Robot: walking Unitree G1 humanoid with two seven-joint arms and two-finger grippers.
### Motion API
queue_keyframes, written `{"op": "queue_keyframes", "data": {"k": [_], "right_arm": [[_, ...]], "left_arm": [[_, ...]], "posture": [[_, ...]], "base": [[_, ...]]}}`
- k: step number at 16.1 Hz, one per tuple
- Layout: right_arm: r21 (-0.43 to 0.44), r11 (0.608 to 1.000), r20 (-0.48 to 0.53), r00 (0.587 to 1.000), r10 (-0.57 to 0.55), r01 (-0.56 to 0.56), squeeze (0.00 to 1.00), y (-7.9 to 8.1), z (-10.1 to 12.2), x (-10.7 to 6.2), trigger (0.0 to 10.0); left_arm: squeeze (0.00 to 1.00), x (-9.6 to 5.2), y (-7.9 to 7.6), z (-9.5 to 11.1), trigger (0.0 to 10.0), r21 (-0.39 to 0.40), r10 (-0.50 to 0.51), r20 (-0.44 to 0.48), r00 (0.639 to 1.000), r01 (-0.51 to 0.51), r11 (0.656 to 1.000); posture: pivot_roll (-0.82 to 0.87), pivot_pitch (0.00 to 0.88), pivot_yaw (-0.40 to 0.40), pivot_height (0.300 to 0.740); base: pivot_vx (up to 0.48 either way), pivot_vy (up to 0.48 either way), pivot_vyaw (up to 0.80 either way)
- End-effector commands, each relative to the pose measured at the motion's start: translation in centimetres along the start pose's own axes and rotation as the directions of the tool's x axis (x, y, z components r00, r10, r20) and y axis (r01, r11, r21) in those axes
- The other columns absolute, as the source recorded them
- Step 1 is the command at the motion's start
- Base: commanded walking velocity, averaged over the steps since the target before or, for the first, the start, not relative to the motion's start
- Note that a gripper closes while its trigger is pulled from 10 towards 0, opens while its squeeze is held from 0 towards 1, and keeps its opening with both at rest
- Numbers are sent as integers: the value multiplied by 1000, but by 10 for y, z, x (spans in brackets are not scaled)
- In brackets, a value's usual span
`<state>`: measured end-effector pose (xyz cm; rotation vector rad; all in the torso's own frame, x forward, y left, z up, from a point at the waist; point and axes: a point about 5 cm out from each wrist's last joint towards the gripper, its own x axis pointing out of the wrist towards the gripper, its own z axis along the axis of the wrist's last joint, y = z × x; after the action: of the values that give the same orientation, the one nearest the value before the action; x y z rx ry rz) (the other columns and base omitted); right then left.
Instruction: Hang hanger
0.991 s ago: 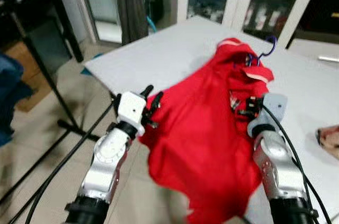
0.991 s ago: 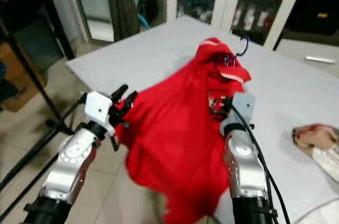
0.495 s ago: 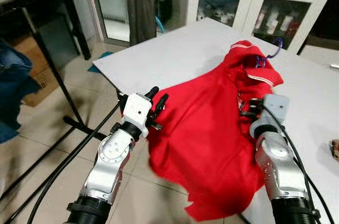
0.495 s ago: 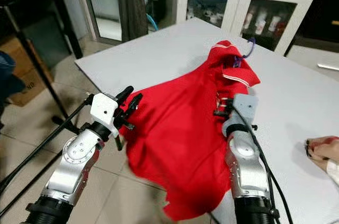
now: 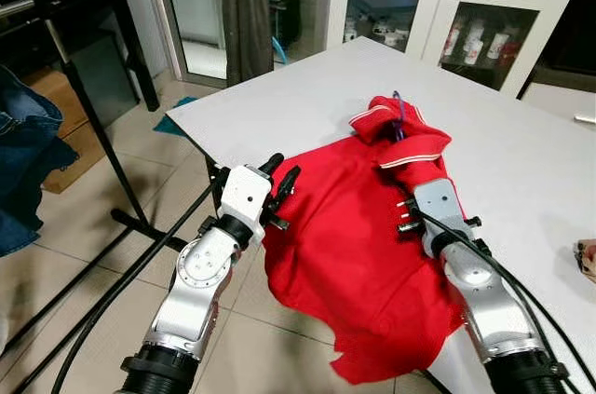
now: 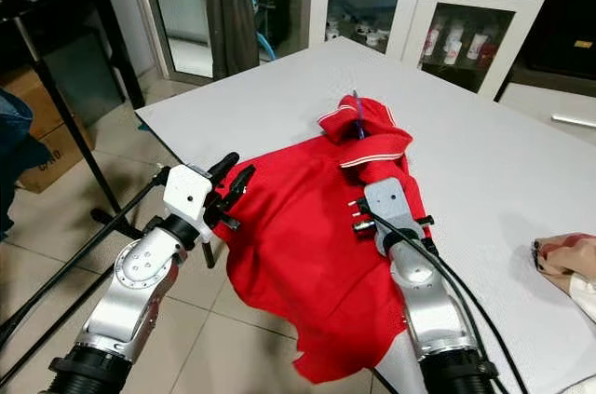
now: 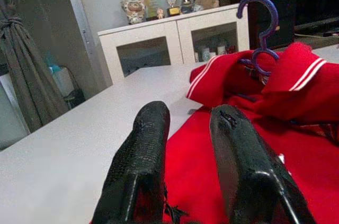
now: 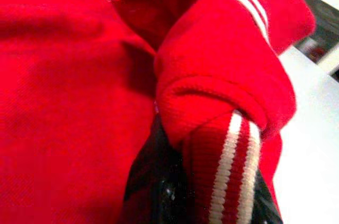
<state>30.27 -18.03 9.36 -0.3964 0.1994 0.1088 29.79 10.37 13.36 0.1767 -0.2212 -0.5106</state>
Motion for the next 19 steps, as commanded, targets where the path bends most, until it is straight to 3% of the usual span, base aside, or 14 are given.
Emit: {"op": "queue_keyframes", "data": {"k": [1, 3, 5, 6, 8, 9, 11, 17, 19], "right_arm": [[-16, 999, 39, 998, 50, -50, 0, 2, 5, 1, 10000], [-191, 974, 206, 965, 159, -120, 0, -1, 24, -9, 10000], [-405, 907, 269, 934, 237, -114, 0, -1, 30, -16, 10000], [-447, 889, 298, 920, 256, -102, 0, 0, 33, -17, 10000], [-475, 876, 326, 906, 269, -89, 0, 0, 36, -19, 10000], [-525, 849, 346, 895, 282, -64, 0, 1, 38, -20, 10000], [-557, 829, 342, 898, 277, -43, 0, 0, 35, -19, 10000], [-598, 801, 276, 944, 180, 22, 0, -7, 24, -7, 10000], [-637, 770, 265, 949, 173, 38, 0, -8, 23, -7, 10000]], "left_arm": [[0, 0, -2, -1, 10000, 10, -8, -10, 1000, 8, 1000], [0, -1, -1, -1, 10000, 11, -2, -12, 1000, 2, 1000], [0, -1, 0, -1, 10000, 7, 1, -4, 1000, -1, 1000], [0, 0, -1, 1, 10000, -1, -2, 11, 1000, 2, 1000], [0, 1, -1, 4, 10000, -8, -10, 37, 999, 11, 1000], [0, 1, -1, 10, 10000, 24, -33, 78, 996, 31, 999], [0, 1, 1, 10, 10000, 112, -60, 76, 995, 52, 992], [0, 5, 5, 12, 10000, 175, -52, 86, 995, 36, 984], [0, 5, 2, 16, 10000, 243, -94, 121, 988, 62, 968]], "posture": [[41, 46, 11, 740], [40, 46, 10, 740], [37, 45, 10, 740], [37, 45, 10, 740], [37, 45, 10, 740], [37, 45, 8, 740], [40, 45, 6, 740], [43, 43, 3, 740], [44, 43, 1, 740]], "base": [[0, 0, 0], [0, 0, 0], [0, 0, 0], [0, 0, 0], [0, 0, 0], [0, 0, 0], [0, 0, 0], [0, 0, 0], [0, 0, 0]]}}
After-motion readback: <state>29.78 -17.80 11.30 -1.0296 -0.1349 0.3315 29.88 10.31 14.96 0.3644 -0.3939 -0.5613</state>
